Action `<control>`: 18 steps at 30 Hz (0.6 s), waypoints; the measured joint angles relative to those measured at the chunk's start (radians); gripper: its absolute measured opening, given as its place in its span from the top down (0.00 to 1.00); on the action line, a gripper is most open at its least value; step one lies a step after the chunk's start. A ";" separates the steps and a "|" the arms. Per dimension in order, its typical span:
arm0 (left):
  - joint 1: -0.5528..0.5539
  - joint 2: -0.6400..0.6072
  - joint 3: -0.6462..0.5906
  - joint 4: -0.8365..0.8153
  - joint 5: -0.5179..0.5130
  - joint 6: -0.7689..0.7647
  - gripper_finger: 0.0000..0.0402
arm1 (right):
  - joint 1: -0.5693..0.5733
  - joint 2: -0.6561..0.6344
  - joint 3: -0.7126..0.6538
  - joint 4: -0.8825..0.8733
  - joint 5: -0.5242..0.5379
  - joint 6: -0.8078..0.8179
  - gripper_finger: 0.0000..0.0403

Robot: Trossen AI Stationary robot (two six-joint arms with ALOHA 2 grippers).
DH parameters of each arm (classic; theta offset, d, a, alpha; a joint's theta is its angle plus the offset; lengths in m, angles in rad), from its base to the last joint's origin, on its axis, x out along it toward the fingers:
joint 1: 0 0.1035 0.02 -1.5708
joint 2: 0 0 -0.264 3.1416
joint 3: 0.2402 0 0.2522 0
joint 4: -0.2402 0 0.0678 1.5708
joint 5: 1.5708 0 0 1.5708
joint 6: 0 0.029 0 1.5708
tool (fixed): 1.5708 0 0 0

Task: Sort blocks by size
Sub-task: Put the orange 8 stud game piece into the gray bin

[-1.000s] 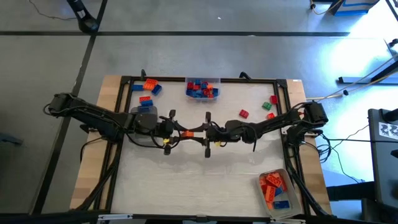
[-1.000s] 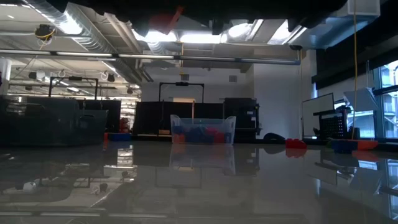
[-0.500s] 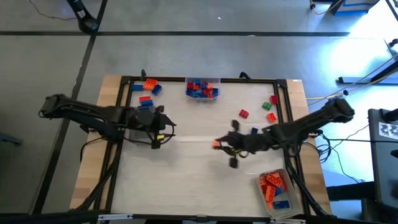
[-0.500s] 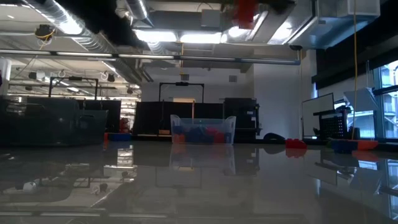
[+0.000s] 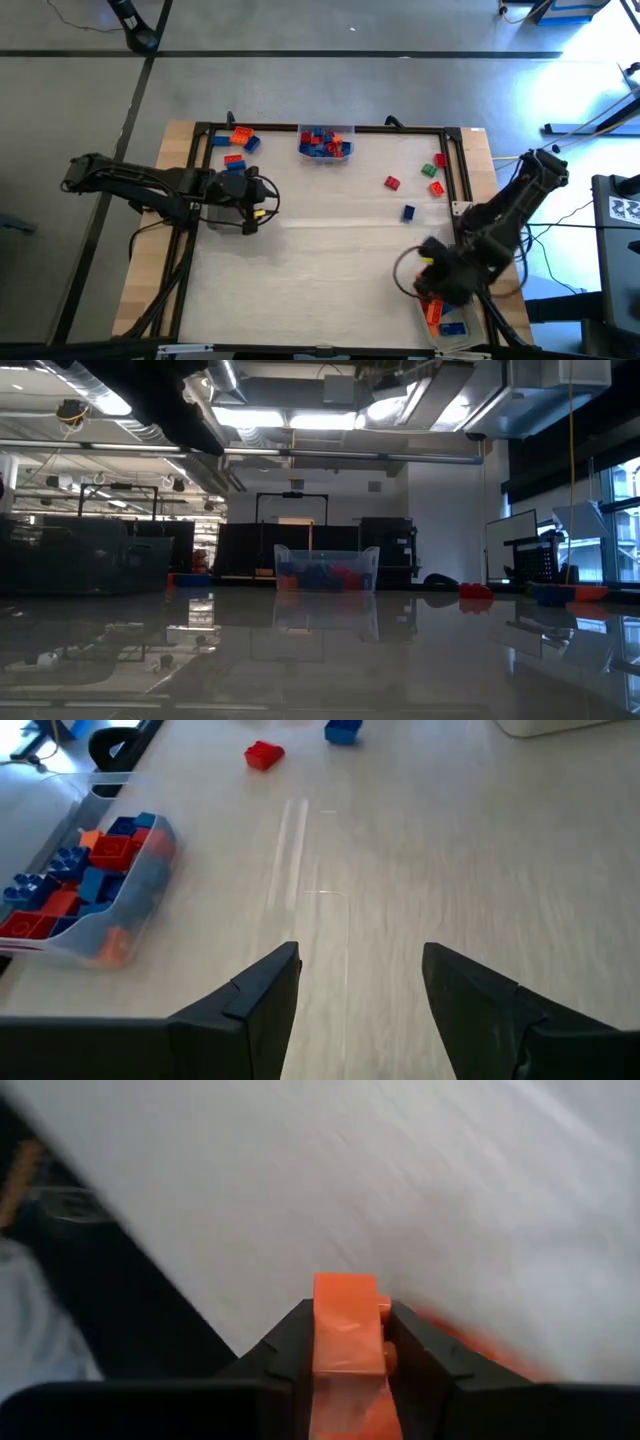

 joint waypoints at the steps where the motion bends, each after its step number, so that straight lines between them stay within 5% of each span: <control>1: 0.000 0.000 0.000 -0.001 0.000 0.000 0.50 | 0.031 0.006 -0.004 -0.033 -0.028 0.090 0.75; 8: 0.000 0.000 0.000 -0.003 0.000 -0.003 0.50 | 0.198 0.021 -0.077 -0.106 -0.201 0.527 0.75; 18: 0.000 0.001 0.000 -0.003 0.000 -0.006 0.50 | 0.239 0.013 -0.120 -0.098 -0.264 0.609 0.56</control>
